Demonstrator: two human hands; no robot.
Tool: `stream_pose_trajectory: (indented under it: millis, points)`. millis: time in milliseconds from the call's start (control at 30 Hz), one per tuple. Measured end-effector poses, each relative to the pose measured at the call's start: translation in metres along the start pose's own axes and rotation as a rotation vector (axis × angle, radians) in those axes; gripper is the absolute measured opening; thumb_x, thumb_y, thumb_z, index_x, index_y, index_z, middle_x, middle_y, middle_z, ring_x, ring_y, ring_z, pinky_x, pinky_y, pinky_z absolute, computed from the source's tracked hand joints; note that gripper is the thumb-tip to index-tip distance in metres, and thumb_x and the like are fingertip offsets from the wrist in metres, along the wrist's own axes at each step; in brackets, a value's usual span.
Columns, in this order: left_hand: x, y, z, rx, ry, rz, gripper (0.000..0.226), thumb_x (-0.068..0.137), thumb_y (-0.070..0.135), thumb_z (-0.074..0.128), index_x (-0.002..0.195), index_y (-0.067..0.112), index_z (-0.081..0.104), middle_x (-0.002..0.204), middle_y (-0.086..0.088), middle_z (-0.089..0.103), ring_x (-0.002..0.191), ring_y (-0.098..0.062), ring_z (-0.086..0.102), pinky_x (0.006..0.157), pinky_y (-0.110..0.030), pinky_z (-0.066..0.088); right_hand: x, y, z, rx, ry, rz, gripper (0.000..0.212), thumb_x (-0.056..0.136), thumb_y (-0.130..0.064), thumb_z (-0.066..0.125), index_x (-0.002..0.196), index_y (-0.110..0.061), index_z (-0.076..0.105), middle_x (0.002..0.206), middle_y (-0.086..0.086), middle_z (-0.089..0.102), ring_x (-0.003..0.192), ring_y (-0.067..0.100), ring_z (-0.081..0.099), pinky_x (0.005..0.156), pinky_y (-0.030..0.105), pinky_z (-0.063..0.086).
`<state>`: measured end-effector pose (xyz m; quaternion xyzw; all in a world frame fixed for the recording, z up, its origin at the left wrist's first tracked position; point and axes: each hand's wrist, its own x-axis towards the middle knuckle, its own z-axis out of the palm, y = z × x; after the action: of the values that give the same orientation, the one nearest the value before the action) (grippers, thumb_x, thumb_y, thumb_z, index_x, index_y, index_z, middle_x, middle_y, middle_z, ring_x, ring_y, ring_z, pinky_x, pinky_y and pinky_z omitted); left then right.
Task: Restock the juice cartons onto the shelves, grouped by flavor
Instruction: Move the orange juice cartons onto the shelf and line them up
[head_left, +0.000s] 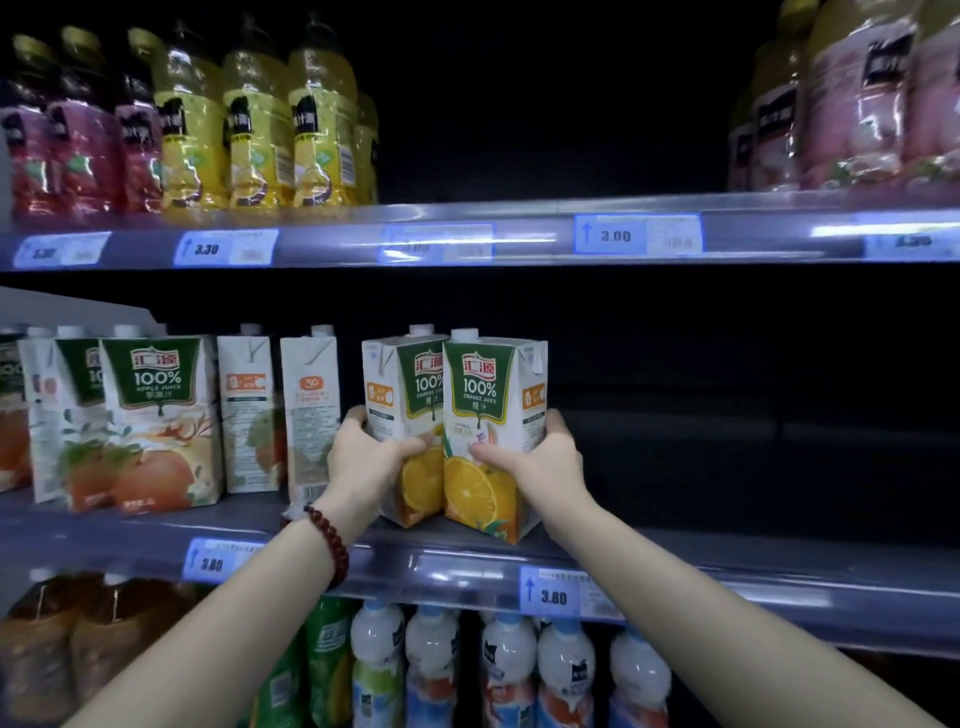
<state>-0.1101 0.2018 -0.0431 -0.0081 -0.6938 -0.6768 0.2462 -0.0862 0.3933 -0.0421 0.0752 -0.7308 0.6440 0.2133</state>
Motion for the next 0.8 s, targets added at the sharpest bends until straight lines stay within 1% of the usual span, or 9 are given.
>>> stream_pose_trajectory:
  millis: [100,200,233,267,367,433,600,700,800]
  points:
    - [-0.008,-0.002,-0.005,-0.093,-0.038,0.03,0.072,0.058,0.006,0.088,0.12,0.017,0.052,0.111,0.0,0.067,0.103,-0.02,0.064,0.09,-0.046,0.054,-0.009,0.0,-0.006,-0.039,0.03,-0.081,0.055,0.054,-0.037,0.089,0.097,-0.029,0.056,0.098,-0.009,0.069,0.099,0.014,0.064,0.083,0.035,0.057]
    - [-0.017,-0.001,-0.008,-0.163,-0.06,0.081,0.066,0.058,0.008,0.087,0.112,0.026,0.053,0.11,0.006,0.066,0.102,-0.014,0.063,0.087,-0.039,0.054,-0.018,-0.004,-0.012,-0.065,0.028,-0.167,0.051,0.055,-0.04,0.089,0.092,-0.031,0.054,0.092,-0.014,0.069,0.086,-0.003,0.065,0.065,0.012,0.052]
    - [-0.02,-0.001,-0.008,-0.181,-0.068,0.096,0.065,0.058,0.009,0.087,0.112,0.026,0.054,0.111,0.006,0.066,0.103,-0.014,0.063,0.087,-0.039,0.054,-0.02,-0.006,-0.015,-0.071,0.027,-0.185,0.05,0.055,-0.04,0.089,0.091,-0.031,0.055,0.091,-0.015,0.069,0.084,-0.005,0.065,0.063,0.009,0.051]
    - [-0.023,-0.001,-0.007,-0.202,-0.078,0.105,0.064,0.058,0.01,0.087,0.112,0.025,0.056,0.112,0.005,0.067,0.104,-0.014,0.063,0.086,-0.038,0.054,-0.02,-0.007,-0.019,-0.073,0.024,-0.196,0.051,0.055,-0.041,0.089,0.092,-0.032,0.056,0.092,-0.015,0.07,0.085,-0.005,0.065,0.065,0.012,0.053]
    - [-0.033,0.001,-0.001,-0.279,-0.093,0.116,0.063,0.053,0.018,0.089,0.109,0.026,0.06,0.11,0.004,0.07,0.103,-0.015,0.066,0.082,-0.037,0.057,-0.021,-0.014,-0.035,-0.065,0.003,-0.225,0.053,0.054,-0.04,0.09,0.095,-0.031,0.059,0.096,-0.012,0.072,0.091,0.004,0.068,0.077,0.032,0.059]
    - [-0.039,0.006,0.007,-0.346,-0.096,0.122,0.067,0.05,0.021,0.089,0.111,0.022,0.061,0.111,0.001,0.071,0.103,-0.018,0.068,0.082,-0.039,0.057,-0.022,-0.019,-0.05,-0.065,-0.012,-0.256,0.053,0.053,-0.039,0.091,0.095,-0.032,0.059,0.096,-0.013,0.073,0.092,0.005,0.068,0.079,0.037,0.06]
    - [-0.058,0.02,0.024,-0.372,-0.175,0.153,0.074,0.048,0.021,0.092,0.114,0.013,0.061,0.113,-0.006,0.071,0.104,-0.024,0.068,0.083,-0.044,0.057,-0.032,-0.022,-0.092,0.019,-0.036,-0.247,0.053,0.053,-0.033,0.092,0.097,-0.029,0.062,0.1,-0.008,0.074,0.094,0.011,0.07,0.082,0.043,0.059]
    - [-0.074,0.031,0.042,-0.37,-0.222,0.16,0.067,0.046,0.023,0.093,0.106,0.015,0.065,0.109,-0.006,0.073,0.101,-0.025,0.069,0.077,-0.037,0.059,-0.039,-0.018,-0.121,0.15,-0.049,-0.183,0.054,0.053,-0.022,0.092,0.1,-0.022,0.065,0.102,-0.001,0.075,0.095,0.019,0.072,0.082,0.043,0.059]
    - [-0.091,0.043,0.067,-0.376,-0.266,0.162,0.057,0.049,0.024,0.092,0.099,0.014,0.066,0.103,-0.005,0.075,0.094,-0.023,0.072,0.068,-0.03,0.059,-0.045,-0.014,-0.158,0.266,-0.073,-0.128,0.058,0.054,-0.013,0.089,0.106,-0.014,0.063,0.103,0.004,0.075,0.094,0.024,0.072,0.074,0.035,0.06]
